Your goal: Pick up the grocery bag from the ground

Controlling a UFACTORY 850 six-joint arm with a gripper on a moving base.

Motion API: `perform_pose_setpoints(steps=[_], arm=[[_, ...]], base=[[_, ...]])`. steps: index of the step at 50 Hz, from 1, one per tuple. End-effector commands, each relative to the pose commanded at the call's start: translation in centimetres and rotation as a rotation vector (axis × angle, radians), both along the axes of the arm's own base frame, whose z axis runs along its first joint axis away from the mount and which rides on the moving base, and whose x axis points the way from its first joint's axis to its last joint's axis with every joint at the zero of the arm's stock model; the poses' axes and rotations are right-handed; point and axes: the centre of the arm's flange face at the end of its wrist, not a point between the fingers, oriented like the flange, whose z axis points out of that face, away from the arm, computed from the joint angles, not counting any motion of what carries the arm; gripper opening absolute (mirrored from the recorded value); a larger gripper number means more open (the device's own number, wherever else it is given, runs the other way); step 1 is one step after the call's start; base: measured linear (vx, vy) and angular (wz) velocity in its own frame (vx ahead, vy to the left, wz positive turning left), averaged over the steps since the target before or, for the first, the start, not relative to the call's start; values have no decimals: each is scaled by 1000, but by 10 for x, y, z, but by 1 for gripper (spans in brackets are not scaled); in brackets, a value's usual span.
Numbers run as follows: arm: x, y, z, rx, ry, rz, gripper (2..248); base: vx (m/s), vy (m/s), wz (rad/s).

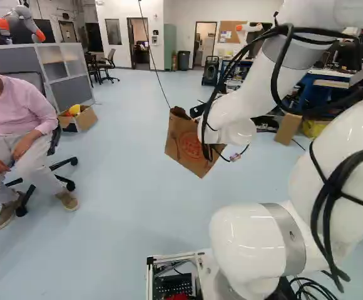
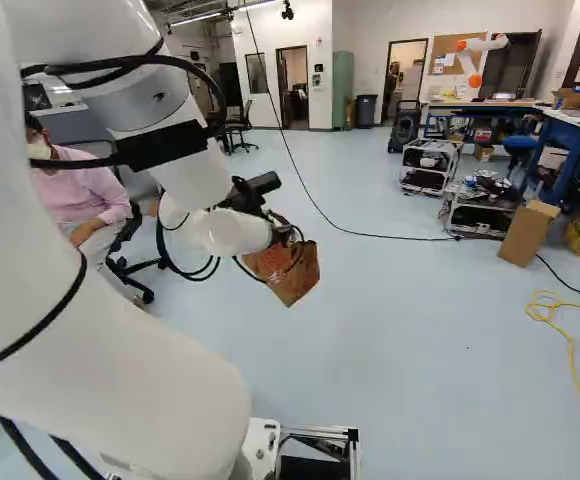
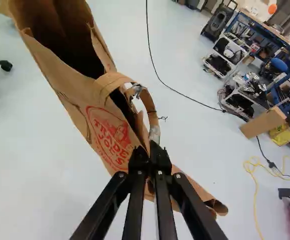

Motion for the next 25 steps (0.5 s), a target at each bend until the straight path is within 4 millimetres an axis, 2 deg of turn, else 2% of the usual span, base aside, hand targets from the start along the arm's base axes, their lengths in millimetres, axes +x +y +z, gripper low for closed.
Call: perform_pose_setpoints(steps=[25], arm=[[-34, 14, -13, 145, -126, -41, 25]], base=[[0, 0, 0]])
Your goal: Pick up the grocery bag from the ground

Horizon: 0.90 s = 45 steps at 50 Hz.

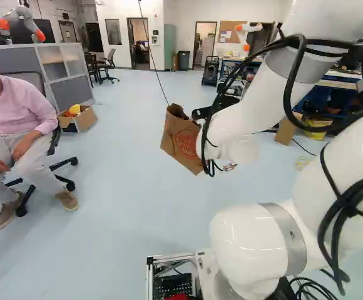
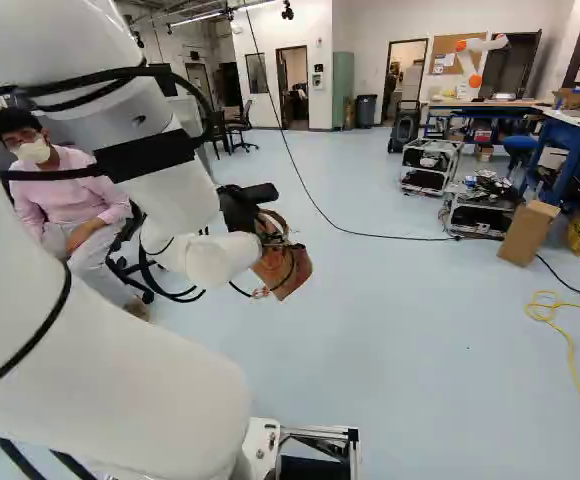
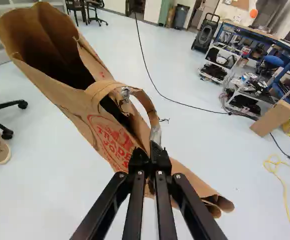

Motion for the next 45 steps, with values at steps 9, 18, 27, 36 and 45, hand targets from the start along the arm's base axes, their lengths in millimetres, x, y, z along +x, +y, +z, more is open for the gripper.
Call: perform_pose_setpoints(steps=[9, 18, 27, 36, 45], arm=[[-9, 3, -3, 40, -32, -8, 25], [-17, 6, -6, 72, -57, -13, 25], [-22, 7, -8, 98, -76, -16, 25], [-26, 8, -9, 114, -88, -18, 25], [-28, 9, -10, 123, -95, -19, 25]], base=[[0, 0, 0], [0, 0, 0], [0, 0, 0], [0, 0, 0], [0, 0, 0]])
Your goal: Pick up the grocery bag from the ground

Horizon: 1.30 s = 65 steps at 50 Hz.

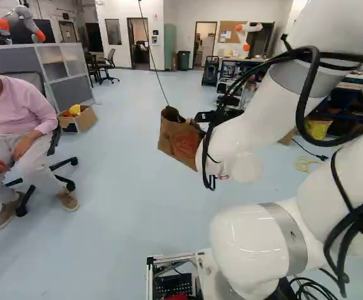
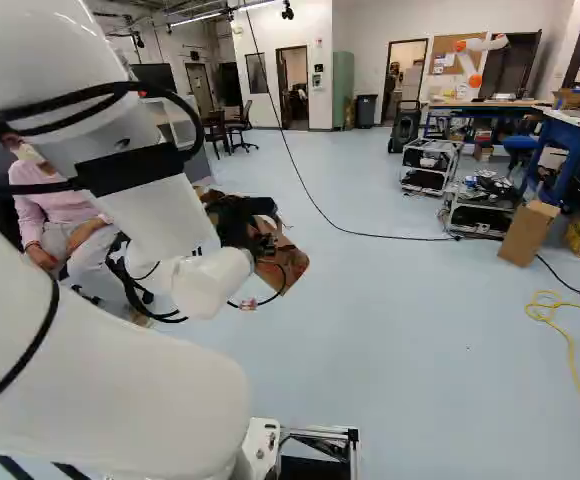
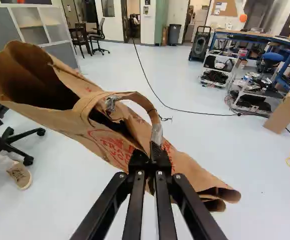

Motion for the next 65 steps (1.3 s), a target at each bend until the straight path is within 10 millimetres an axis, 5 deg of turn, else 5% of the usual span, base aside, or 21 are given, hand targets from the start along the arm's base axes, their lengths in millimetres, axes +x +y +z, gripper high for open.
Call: perform_pose_setpoints(steps=[65], arm=[[0, 0, 0, 1, -1, 0, 25]], base=[[0, 0, 0]])
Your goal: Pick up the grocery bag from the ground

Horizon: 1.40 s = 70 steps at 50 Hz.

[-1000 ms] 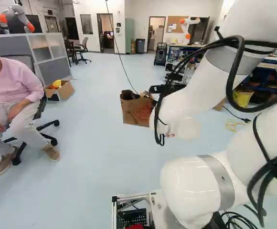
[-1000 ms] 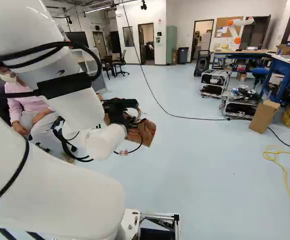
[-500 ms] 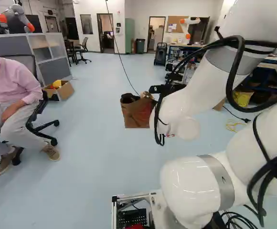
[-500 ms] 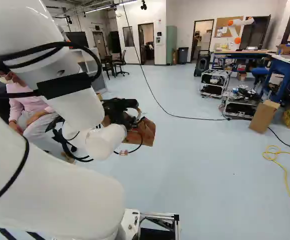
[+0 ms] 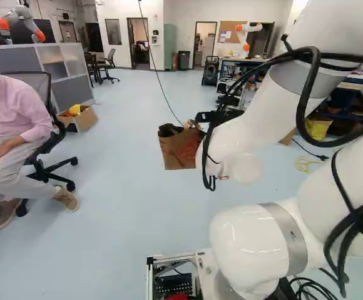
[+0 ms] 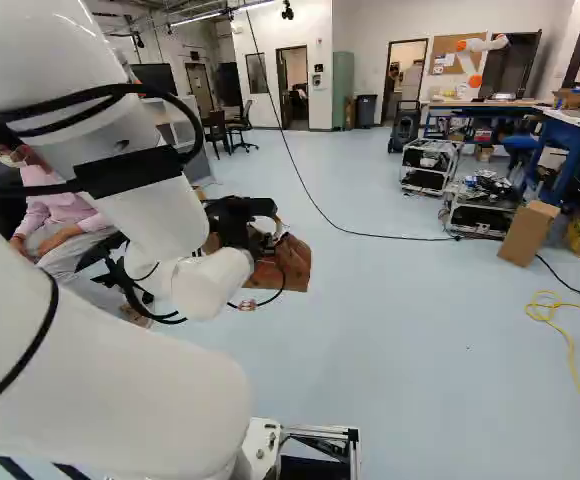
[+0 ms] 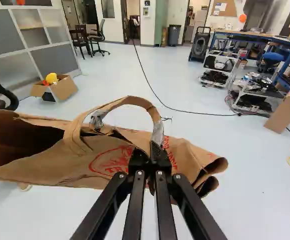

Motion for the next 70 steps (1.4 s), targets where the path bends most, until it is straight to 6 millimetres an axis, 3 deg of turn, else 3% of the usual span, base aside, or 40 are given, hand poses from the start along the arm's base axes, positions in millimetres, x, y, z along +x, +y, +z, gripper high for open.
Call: perform_pose_setpoints(steps=[70], arm=[[0, 0, 0, 0, 0, 0, 25]], base=[[0, 0, 0]])
